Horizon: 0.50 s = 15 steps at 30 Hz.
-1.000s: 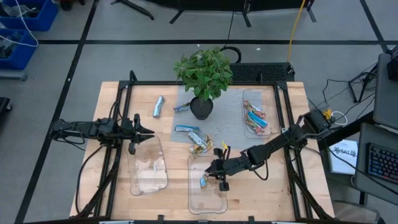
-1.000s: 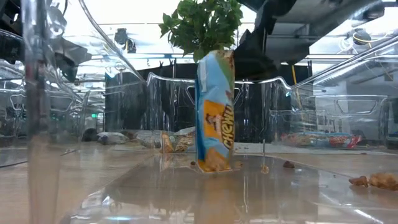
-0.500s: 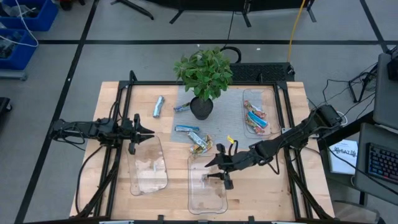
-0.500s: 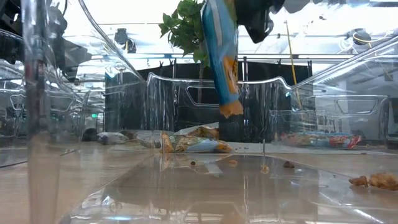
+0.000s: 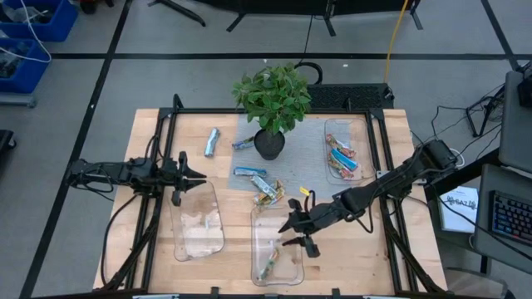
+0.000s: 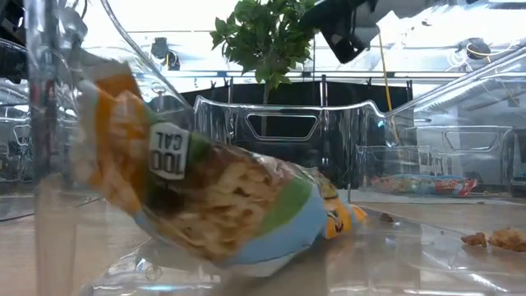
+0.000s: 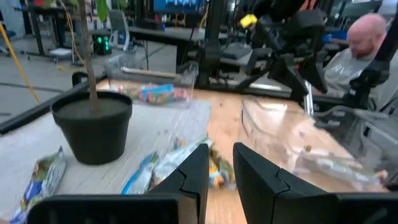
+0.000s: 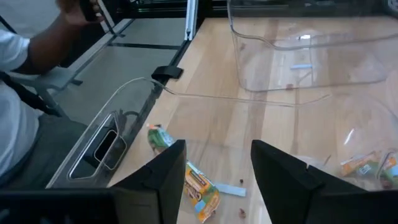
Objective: Pick and place Granola Bars by type
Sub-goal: Put the top yellow granola bar into the middle transparent bin
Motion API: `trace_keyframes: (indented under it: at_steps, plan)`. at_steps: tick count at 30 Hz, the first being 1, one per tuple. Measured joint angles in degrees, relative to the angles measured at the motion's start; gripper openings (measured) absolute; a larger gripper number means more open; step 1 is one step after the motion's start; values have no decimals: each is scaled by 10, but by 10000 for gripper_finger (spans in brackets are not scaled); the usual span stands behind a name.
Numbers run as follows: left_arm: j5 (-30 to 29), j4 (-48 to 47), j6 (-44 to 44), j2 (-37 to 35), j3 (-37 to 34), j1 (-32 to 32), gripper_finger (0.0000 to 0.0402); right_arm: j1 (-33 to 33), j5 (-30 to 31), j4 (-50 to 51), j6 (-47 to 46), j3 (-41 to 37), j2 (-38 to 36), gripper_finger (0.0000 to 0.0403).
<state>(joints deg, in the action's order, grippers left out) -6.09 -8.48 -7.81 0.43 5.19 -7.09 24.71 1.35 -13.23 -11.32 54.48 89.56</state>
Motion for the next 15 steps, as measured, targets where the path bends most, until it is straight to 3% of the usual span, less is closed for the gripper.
trace_keyframes:
  at_steps: [9, 12, 15]
  plan:
    - [0, 59, -1, 0, 0, 0, 77, 0, 4, 92, 27, -15, -95, 168]
    - [0, 82, -1, 0, 0, 0, 77, 0, 20, 56, 44, -66, -154, 167]
    - [-22, 97, 0, 0, 0, 0, 77, 0, 87, -33, 63, -160, -219, 167]
